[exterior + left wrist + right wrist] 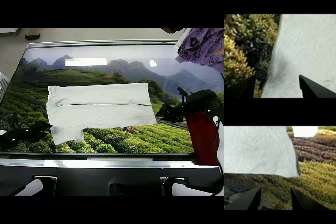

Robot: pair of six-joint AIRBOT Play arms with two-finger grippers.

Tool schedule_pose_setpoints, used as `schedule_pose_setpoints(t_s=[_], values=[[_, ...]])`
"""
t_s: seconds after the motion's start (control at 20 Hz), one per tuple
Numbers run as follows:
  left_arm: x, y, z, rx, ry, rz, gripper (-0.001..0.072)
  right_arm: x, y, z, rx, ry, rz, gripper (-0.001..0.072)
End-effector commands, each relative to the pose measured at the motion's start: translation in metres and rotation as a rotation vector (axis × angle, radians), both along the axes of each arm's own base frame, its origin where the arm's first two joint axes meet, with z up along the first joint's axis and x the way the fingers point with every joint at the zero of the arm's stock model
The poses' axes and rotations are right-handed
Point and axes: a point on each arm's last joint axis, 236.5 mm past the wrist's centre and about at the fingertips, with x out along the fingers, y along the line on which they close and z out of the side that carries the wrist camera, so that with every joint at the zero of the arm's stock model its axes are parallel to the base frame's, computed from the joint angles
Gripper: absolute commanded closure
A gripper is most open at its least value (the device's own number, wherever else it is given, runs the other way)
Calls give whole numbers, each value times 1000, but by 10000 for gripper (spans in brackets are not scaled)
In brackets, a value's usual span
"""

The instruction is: Fold the clothes and pants, and hang the long-sleeved shirts on hangers.

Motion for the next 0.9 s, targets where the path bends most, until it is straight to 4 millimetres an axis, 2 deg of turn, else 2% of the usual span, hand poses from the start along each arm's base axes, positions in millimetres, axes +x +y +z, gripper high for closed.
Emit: schedule_pose_setpoints(t_s=[0.0,0.25,0.3,0.35,0.4,0.6,0.7,0.85], values=[[11,2,-6,56,-24,4,126,-1,1,1,10,11,-17,300],[4,-8,-31,11,52,-11,144,-1,1,1,9,13,-18,301],[3,-9,-33,6,60,-12,319,-1,1,0,8,13,-18,300],[2,-9,-34,4,64,-12,532,-1,0,0,1,13,-17,300],[2,-9,-34,3,64,-13,674,-1,-4,-3,-16,11,-15,300],[6,-12,-27,-9,54,-36,682,-2,-22,-16,-101,26,-25,296],[11,-11,-21,-11,43,-44,682,-4,-24,-23,-107,47,-23,246],[16,-9,-16,-8,30,-48,682,0,-19,-33,-76,63,-32,237]])
